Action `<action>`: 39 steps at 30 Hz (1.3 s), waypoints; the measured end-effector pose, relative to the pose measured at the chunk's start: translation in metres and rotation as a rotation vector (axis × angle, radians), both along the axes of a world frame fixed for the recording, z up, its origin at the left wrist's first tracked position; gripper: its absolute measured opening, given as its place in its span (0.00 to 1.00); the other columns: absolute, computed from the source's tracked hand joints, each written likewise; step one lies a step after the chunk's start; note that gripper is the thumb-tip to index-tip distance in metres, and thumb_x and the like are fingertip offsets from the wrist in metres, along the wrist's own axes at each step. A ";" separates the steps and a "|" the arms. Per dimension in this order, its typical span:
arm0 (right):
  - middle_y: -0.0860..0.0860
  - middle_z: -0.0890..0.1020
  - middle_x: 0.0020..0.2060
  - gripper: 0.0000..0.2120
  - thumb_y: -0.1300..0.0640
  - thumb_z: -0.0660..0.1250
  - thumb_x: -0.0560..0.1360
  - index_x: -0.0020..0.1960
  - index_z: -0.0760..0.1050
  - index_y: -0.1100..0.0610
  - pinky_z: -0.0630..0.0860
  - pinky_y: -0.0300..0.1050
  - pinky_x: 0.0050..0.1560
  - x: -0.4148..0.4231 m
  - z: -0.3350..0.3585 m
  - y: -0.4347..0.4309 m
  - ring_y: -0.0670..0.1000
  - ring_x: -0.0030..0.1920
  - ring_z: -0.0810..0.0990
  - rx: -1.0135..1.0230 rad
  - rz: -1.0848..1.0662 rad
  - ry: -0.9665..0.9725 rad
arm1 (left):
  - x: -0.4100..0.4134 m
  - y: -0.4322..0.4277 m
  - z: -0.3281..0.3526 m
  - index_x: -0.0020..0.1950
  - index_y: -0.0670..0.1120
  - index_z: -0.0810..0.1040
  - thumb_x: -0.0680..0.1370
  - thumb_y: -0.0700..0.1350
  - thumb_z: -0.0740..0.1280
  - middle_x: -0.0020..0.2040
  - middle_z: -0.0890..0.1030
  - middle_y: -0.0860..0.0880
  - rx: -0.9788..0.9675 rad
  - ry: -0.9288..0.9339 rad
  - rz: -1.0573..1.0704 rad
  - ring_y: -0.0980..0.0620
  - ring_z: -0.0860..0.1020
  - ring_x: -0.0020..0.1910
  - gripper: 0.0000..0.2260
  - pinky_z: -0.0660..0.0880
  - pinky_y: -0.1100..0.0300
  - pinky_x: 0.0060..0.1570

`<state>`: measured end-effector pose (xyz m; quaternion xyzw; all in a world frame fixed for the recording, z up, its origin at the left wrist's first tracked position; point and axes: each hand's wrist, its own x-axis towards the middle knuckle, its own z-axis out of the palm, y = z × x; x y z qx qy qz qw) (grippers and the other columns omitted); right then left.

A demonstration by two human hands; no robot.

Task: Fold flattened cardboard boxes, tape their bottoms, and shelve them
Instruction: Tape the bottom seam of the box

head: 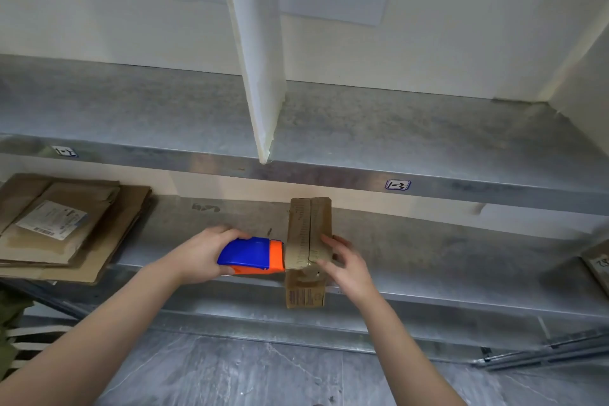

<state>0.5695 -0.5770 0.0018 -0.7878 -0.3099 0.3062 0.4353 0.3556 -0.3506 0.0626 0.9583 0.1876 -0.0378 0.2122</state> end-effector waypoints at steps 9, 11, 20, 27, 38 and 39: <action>0.42 0.68 0.72 0.30 0.47 0.77 0.68 0.65 0.68 0.31 0.75 0.55 0.64 -0.006 -0.006 0.009 0.47 0.65 0.76 -0.059 -0.049 0.082 | -0.037 0.010 0.005 0.65 0.65 0.64 0.68 0.53 0.76 0.63 0.71 0.60 -0.093 -0.100 0.040 0.60 0.69 0.63 0.31 0.62 0.71 0.61; 0.39 0.70 0.70 0.28 0.40 0.76 0.62 0.56 0.68 0.21 0.77 0.56 0.62 -0.004 -0.016 0.012 0.46 0.63 0.77 -0.042 -0.066 0.131 | -0.050 0.011 0.009 0.66 0.65 0.64 0.68 0.53 0.77 0.62 0.68 0.65 -0.119 -0.092 0.028 0.65 0.67 0.62 0.32 0.59 0.77 0.60; 0.46 0.73 0.70 0.29 0.58 0.75 0.72 0.65 0.70 0.34 0.81 0.49 0.55 -0.003 -0.010 0.015 0.47 0.57 0.81 -0.009 -0.109 0.265 | -0.054 0.013 -0.012 0.64 0.69 0.62 0.70 0.51 0.76 0.64 0.68 0.61 -0.162 -0.019 0.061 0.62 0.67 0.62 0.31 0.62 0.72 0.58; 0.46 0.72 0.71 0.31 0.60 0.73 0.73 0.72 0.69 0.44 0.82 0.44 0.47 -0.007 -0.007 0.015 0.50 0.59 0.80 0.013 -0.154 0.335 | -0.032 0.014 -0.038 0.68 0.67 0.61 0.71 0.49 0.75 0.64 0.70 0.54 -0.128 0.038 0.024 0.56 0.69 0.62 0.32 0.67 0.64 0.60; 0.44 0.68 0.73 0.30 0.59 0.74 0.73 0.72 0.69 0.44 0.82 0.45 0.48 -0.010 -0.008 0.015 0.49 0.63 0.77 0.045 -0.157 0.339 | -0.043 0.043 -0.026 0.69 0.68 0.60 0.72 0.50 0.75 0.63 0.71 0.55 -0.078 0.023 0.017 0.56 0.69 0.61 0.33 0.67 0.61 0.61; 0.44 0.68 0.73 0.30 0.58 0.74 0.73 0.72 0.69 0.44 0.82 0.45 0.47 -0.009 -0.007 0.015 0.49 0.63 0.77 0.037 -0.153 0.323 | -0.044 0.042 -0.026 0.67 0.70 0.60 0.71 0.50 0.75 0.63 0.70 0.56 -0.088 0.013 0.011 0.57 0.69 0.61 0.33 0.67 0.61 0.61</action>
